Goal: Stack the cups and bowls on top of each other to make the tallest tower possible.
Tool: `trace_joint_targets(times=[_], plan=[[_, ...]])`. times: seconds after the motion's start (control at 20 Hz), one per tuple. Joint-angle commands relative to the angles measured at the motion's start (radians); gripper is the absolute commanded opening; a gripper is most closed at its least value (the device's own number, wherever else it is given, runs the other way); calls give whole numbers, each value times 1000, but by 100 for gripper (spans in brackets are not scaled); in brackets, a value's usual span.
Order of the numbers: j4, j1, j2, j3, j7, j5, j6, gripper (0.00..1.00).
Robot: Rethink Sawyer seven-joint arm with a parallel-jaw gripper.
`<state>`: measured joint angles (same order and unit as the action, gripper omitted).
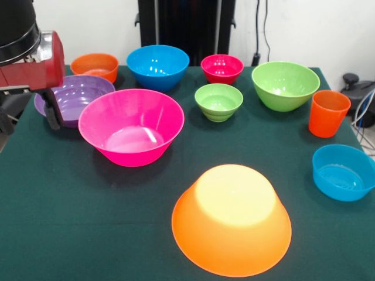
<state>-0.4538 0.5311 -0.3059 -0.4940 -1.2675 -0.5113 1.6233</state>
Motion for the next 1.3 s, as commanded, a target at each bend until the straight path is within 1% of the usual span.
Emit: trace_joint_targets(times=[0.05,0.1,0.2,0.35,0.55,0.85,0.95,1.15,1.3], plan=[[-177,-19,-48,18,313,-28,34,100],[-206,-18,-69,14,296,-4,21,100],[-243,-18,-96,13,274,17,8,100],[-256,-24,-108,9,251,20,10,100],[-257,-31,-103,2,226,9,1,100],[-296,-29,-117,-4,200,19,-19,100],[-318,-24,-124,-11,185,32,-50,100],[-287,-41,-107,-26,148,37,-67,100],[-258,-53,-72,-46,130,48,-109,100]])
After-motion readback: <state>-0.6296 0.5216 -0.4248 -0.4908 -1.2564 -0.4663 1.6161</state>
